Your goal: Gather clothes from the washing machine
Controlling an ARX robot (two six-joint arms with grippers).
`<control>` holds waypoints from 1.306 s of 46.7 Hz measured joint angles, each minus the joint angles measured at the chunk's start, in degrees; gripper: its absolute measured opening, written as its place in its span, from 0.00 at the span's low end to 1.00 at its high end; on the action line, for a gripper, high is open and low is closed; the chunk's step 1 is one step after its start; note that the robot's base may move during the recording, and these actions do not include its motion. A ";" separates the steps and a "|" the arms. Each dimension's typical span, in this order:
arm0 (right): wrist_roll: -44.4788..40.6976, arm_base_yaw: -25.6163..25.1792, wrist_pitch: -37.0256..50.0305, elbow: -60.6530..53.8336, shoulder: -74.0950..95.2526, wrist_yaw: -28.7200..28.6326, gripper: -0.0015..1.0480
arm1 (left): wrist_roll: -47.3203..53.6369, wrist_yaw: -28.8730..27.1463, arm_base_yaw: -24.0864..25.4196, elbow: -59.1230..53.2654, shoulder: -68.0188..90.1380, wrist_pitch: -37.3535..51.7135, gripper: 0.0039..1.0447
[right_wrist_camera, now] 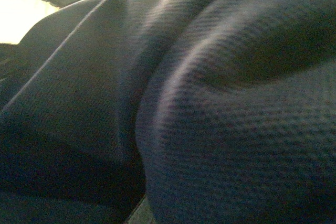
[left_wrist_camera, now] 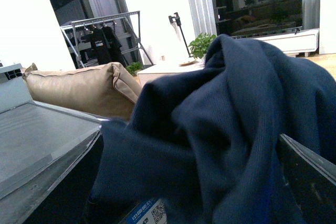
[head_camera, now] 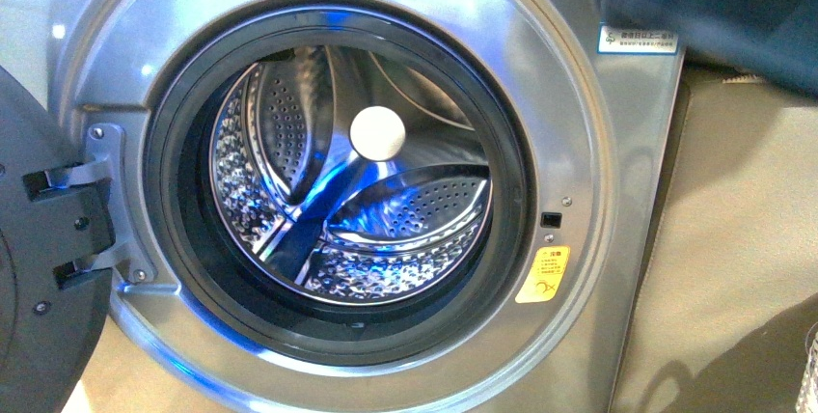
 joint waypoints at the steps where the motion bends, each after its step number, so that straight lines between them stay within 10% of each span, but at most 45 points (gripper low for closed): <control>1: 0.04 -0.74 0.26 -0.09 -0.09 0.46 0.11 | 0.00 0.00 0.00 0.00 0.00 0.00 0.94; 21: 0.72 -17.86 -1.84 -7.61 -7.65 -3.19 0.11 | 0.00 0.00 0.00 0.00 -0.02 0.00 0.94; 34: 4.35 -29.86 -19.15 -10.58 -5.73 -11.76 0.11 | 0.00 0.00 0.00 0.00 -0.02 0.00 0.94; 51: -6.43 -31.65 -44.11 -10.10 2.86 -16.31 0.11 | 0.00 0.00 0.00 0.00 -0.02 0.00 0.94; 61: -14.32 -31.04 -43.76 -11.37 16.39 -9.92 0.11 | 0.00 0.00 0.00 0.00 -0.02 0.00 0.94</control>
